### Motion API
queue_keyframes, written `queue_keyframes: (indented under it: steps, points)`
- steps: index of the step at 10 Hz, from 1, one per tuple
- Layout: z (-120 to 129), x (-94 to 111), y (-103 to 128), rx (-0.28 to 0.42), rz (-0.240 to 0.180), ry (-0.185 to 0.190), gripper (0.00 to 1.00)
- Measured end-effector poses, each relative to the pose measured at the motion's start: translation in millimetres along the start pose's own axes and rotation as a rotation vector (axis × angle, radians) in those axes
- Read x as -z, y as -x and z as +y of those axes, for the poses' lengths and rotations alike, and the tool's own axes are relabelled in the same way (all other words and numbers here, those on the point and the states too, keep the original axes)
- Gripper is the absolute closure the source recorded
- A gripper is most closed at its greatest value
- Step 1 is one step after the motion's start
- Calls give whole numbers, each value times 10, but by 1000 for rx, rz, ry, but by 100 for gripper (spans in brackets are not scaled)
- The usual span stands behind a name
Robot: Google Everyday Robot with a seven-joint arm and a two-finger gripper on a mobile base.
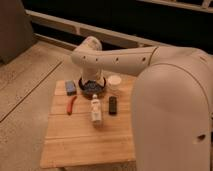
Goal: Place the ceramic cup in the ceramic bowl
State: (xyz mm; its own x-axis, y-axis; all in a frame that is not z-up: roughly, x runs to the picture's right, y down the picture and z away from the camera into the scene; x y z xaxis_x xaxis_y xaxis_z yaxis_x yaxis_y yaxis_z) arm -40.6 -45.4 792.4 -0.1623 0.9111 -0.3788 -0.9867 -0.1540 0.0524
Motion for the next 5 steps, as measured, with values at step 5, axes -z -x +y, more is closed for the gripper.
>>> queue_keyframes:
  steps: [5]
  points:
    - [-424, -26, 270, -129, -39, 51, 35]
